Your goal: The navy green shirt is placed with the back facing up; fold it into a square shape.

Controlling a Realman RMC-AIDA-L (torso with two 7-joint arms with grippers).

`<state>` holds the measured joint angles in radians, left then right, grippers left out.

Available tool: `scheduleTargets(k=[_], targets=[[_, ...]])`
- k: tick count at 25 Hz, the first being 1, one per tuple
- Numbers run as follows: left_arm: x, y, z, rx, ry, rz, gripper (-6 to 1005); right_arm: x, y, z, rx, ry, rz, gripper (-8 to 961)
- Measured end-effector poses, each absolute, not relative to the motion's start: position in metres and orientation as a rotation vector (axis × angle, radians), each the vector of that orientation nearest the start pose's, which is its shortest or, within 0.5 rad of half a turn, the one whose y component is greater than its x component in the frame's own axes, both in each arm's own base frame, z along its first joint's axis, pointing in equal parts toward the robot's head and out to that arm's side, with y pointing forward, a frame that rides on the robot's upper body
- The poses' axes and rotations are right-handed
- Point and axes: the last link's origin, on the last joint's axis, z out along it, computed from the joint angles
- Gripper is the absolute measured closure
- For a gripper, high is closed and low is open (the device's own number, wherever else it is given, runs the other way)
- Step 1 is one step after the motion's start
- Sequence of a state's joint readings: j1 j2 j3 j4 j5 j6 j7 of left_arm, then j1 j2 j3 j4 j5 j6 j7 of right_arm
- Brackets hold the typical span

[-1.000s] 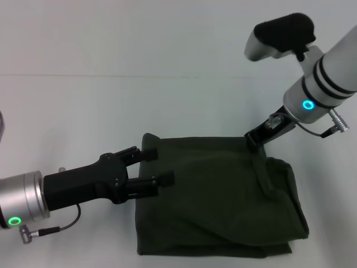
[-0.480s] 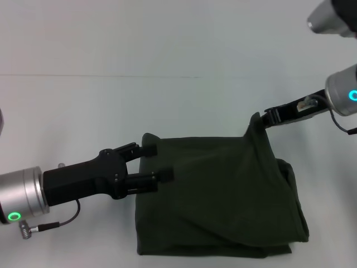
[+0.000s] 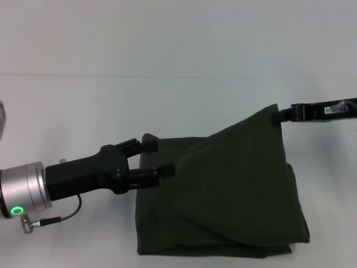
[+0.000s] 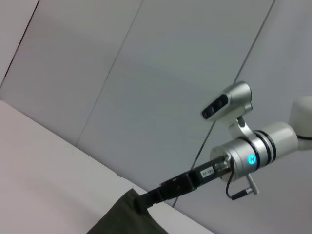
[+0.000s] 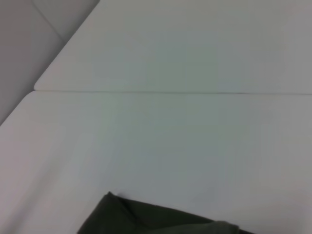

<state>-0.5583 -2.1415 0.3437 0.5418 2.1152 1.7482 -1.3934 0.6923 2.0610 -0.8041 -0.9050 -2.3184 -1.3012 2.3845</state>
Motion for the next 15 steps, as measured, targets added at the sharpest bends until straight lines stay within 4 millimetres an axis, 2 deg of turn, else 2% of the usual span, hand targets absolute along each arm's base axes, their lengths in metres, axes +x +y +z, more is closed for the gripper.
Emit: scheduleTargets(k=[11,15], targets=[[-0.250,0.305,-0.014,-2.643,-0.851,-1.105,113,0.274,0.403,0.031,-2.189,1.467,0.371,932],[-0.249,0.305,-0.015,-2.643,-0.853,-1.109,114,0.281,0.403,0.025,-2.172,1.462,0.370,928]])
